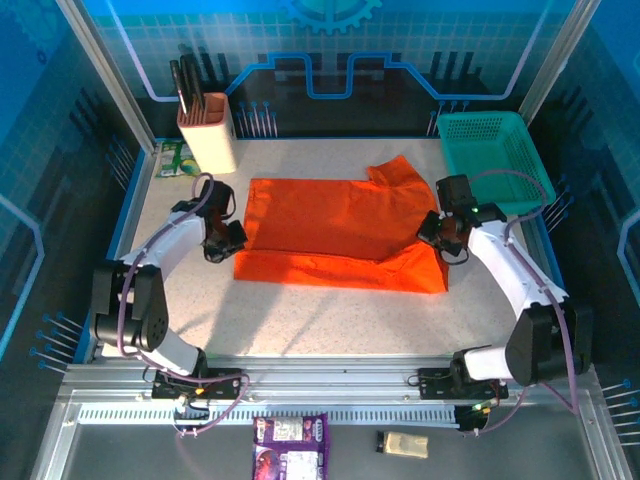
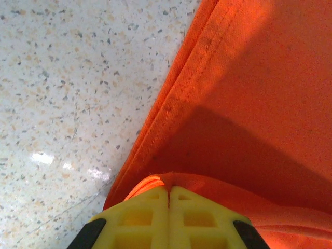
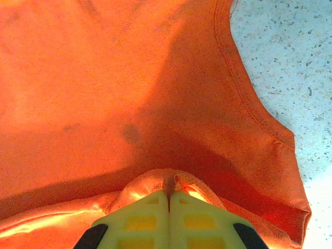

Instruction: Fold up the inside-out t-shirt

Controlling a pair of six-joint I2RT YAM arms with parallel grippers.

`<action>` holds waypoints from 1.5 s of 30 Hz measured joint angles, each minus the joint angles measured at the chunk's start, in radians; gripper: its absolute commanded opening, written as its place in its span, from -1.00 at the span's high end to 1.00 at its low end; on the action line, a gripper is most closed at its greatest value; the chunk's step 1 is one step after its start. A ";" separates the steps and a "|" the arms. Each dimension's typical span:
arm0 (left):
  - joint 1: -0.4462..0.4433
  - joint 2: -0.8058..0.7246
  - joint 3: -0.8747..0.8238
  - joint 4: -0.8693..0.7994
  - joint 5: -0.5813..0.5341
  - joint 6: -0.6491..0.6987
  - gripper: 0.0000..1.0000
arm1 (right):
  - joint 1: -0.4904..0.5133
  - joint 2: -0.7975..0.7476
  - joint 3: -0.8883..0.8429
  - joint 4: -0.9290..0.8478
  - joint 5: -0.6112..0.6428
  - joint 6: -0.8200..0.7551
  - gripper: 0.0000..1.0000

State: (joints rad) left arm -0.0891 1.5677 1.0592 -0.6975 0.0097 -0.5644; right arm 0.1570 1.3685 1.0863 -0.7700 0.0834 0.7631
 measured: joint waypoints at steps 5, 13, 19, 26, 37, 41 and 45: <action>0.010 0.059 0.028 0.011 -0.016 0.018 1.00 | -0.016 0.057 0.032 0.019 -0.012 -0.017 1.00; 0.020 0.126 0.059 0.027 -0.021 0.022 1.00 | -0.024 0.156 0.100 0.031 -0.013 -0.046 1.00; 0.026 0.148 0.064 0.035 -0.024 0.022 1.00 | -0.028 0.237 0.143 0.031 -0.021 -0.069 1.00; 0.028 0.175 0.064 0.048 -0.024 0.022 1.00 | -0.028 0.293 0.190 0.034 -0.056 -0.107 1.00; 0.029 0.182 0.064 0.050 -0.025 0.022 1.00 | -0.032 0.389 0.245 0.046 -0.131 -0.171 0.99; 0.029 0.186 0.071 0.048 -0.025 0.022 0.75 | -0.046 0.391 0.245 0.047 -0.129 -0.175 0.85; 0.029 0.186 0.092 0.046 -0.027 0.025 0.51 | -0.055 0.389 0.245 0.047 -0.129 -0.188 0.40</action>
State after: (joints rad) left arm -0.0605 1.7535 1.1511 -0.6514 -0.0177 -0.5392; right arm 0.1017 1.7580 1.3308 -0.7227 -0.0452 0.5755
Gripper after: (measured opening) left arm 0.200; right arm 0.188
